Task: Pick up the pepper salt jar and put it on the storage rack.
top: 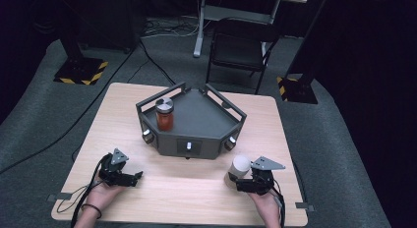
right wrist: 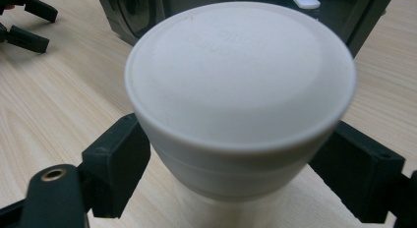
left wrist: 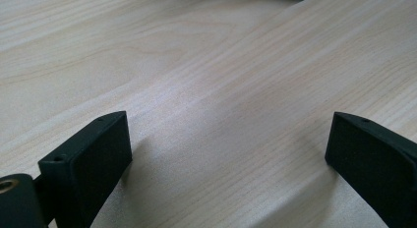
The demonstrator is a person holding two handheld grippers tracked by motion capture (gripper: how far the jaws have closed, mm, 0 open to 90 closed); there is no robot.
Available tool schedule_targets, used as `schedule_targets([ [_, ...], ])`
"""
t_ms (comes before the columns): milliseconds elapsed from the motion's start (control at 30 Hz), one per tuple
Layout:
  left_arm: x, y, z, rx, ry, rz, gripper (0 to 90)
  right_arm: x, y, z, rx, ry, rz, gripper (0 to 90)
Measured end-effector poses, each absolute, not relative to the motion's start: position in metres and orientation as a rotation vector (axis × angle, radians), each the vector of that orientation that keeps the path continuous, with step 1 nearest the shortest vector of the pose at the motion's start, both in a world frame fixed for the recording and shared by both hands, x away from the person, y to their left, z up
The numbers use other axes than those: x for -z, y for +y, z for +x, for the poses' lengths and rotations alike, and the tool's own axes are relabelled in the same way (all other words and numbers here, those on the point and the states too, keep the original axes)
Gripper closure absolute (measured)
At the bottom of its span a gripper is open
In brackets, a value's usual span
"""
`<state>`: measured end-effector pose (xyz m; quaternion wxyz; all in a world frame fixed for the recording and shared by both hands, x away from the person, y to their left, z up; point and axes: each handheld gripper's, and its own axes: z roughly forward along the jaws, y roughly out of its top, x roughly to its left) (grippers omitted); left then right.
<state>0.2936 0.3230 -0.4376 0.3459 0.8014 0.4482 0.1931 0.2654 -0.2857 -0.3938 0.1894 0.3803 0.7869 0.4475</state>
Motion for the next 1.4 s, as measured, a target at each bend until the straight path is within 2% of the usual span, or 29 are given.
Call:
schedule_targets([
  [200, 0.438, 0.323, 0.294, -0.501, 1.163, 2.08, 3.1, 0.395, -0.281, 0.269, -1.247, 2.223, 1.068, 21.7],
  [433, 0.438, 0.323, 0.294, -0.501, 1.163, 2.08, 3.1, 0.399, -0.281, 0.268, -1.248, 2.207, 1.066, 31.9],
  [1167, 0.438, 0.323, 0.294, -0.501, 1.163, 2.08, 3.1, 0.39, -0.273, 0.267, -1.223, 2.207, 1.078, 34.2],
  [1400, 0.438, 0.323, 0.294, -0.501, 1.163, 2.08, 3.1, 0.376, -0.267, 0.271, -1.202, 2.246, 1.053, 34.2],
])
